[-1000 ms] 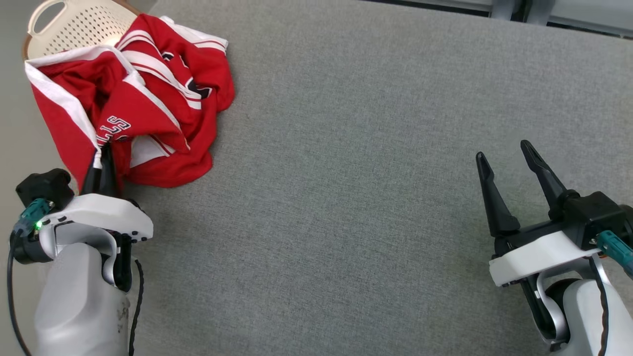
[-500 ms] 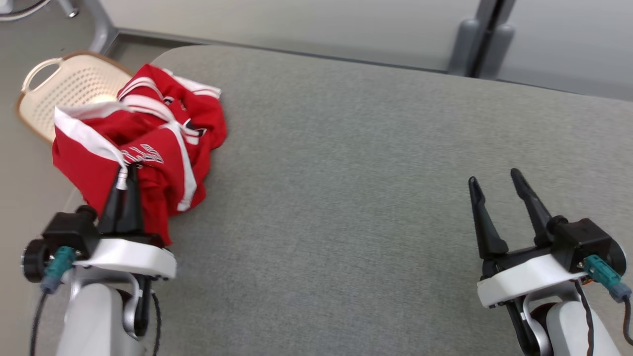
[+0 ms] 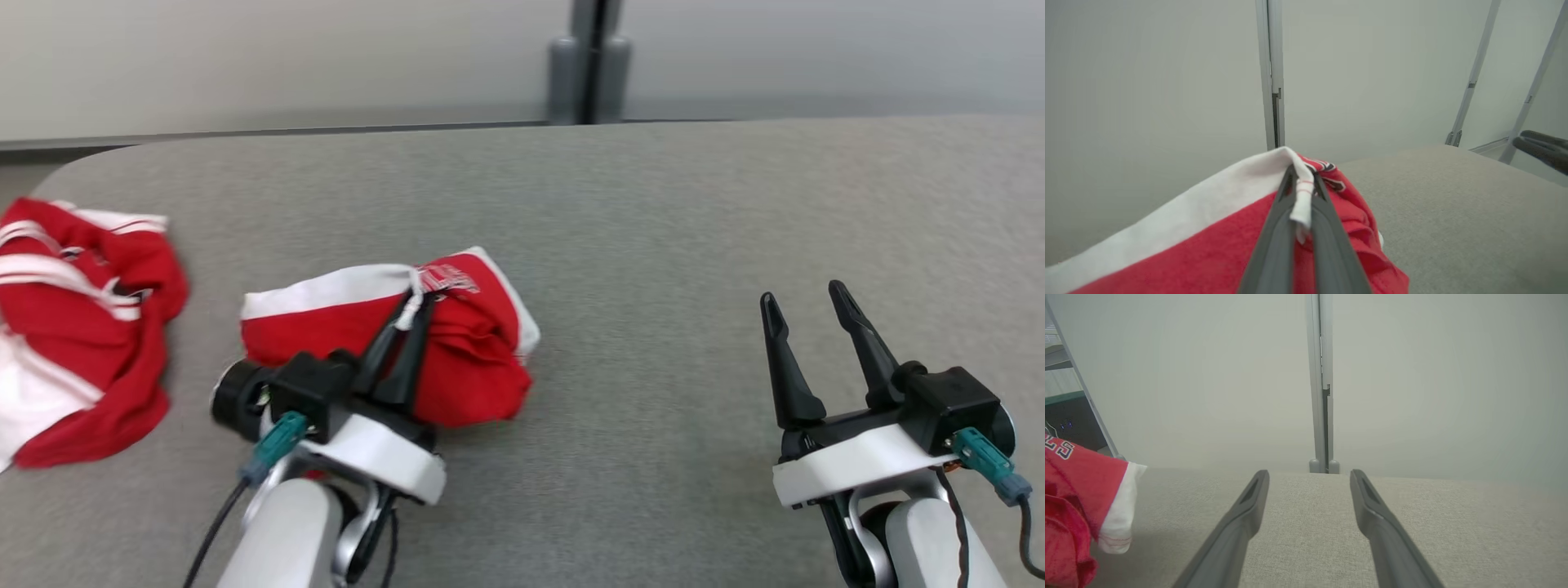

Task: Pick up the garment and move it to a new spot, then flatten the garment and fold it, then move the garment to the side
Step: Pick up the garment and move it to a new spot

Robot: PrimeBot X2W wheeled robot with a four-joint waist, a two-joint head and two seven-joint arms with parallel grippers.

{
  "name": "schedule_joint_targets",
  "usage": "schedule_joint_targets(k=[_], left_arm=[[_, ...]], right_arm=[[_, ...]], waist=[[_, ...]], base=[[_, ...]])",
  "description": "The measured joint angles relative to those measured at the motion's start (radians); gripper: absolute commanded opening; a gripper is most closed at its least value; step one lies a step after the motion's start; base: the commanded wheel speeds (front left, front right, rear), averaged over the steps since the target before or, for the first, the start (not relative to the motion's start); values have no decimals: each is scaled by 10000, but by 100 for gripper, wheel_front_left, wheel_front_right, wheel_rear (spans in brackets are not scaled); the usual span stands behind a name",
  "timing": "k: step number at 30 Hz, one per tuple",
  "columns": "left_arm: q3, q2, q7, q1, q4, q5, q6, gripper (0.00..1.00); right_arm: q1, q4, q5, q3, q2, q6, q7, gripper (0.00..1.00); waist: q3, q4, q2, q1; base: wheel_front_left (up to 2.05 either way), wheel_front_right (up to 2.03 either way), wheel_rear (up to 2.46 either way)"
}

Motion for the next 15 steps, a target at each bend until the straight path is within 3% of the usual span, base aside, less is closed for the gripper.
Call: schedule_joint_targets(k=[9, 15], left_arm=[[-2034, -19, 497, -1363, -173, -326, -31, 0], [-2731, -29, 644, -1725, 474, -828, -31, 0]], right_arm=[[-169, 311, 343, -347, 105, -2, -623, 100], [-259, 612, 775, -257, 128, -2, -909, 100]], waist=[[758, -2153, 0, 0], [1445, -3041, 0, 1]], base=[[0, 0, 0], [0, 0, 0]])
